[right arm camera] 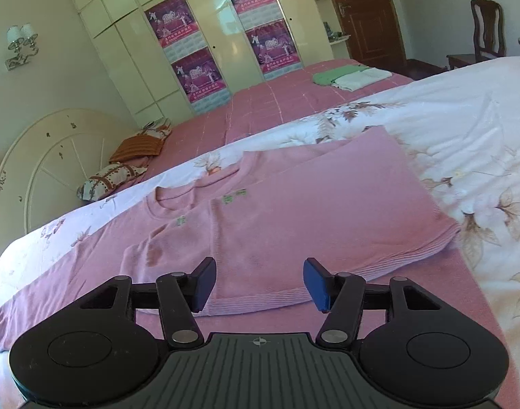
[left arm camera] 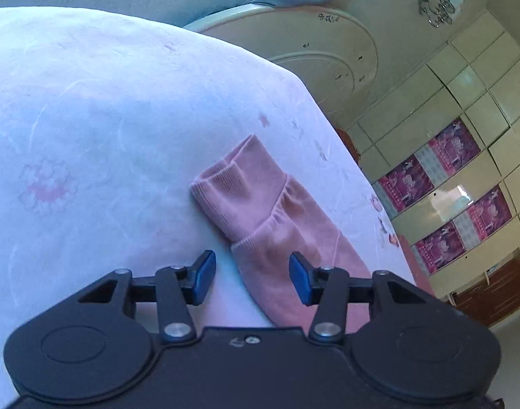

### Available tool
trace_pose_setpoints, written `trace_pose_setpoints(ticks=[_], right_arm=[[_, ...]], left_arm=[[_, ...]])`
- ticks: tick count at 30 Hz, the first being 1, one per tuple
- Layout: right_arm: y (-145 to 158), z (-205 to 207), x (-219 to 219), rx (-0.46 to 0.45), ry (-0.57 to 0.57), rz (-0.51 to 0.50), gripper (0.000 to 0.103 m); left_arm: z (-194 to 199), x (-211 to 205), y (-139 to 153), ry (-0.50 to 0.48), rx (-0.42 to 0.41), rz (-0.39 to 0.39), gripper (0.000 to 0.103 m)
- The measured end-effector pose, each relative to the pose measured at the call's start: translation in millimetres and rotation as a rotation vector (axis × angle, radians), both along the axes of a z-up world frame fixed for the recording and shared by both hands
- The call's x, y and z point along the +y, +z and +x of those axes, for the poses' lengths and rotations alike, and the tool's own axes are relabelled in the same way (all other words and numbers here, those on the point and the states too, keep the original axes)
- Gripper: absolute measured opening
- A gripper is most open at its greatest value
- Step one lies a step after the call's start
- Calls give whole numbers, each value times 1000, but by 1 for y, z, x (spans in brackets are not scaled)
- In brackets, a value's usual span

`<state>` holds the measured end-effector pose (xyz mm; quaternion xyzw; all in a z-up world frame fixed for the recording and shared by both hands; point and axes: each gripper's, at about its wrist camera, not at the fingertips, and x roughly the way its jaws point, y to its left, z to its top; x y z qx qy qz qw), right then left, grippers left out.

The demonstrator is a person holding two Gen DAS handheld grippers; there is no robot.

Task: Fold small clothes
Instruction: 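Grasp the other sleeve cuff with the left gripper and fold it inward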

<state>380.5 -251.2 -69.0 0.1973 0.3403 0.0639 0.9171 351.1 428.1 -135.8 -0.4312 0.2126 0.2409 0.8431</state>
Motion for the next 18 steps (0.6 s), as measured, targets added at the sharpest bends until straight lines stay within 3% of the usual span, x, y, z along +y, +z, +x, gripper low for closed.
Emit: trace_pose_setpoints(ticks=[5,6,7,9,10,11,14,18], right_arm=[[0,9,23,3,3,-22,57],[-1,11,25,7,-6,-28,57],[-3,14,25,16,-21,-31,57],[-8,21,20,72,-72,-13,57],[-9,23,15,89,-95,1,57],[-8,23,12,79,-102,11,57],[-6,19,5,66,-106,-6,57],[-10,12,-7,86,-135,6,58]], left_arm=[[20,18,-7,-3,-33,6,42],[26,19,-5,-11,21,48,19],[31,19,0,0,83,88,8],[24,5,30,-5,-1,197,8],[27,-2,40,-23,9,260,8],[33,-7,42,-43,45,274,8],[54,-2,18,-53,232,219,8],[50,-13,24,-39,147,217,8]])
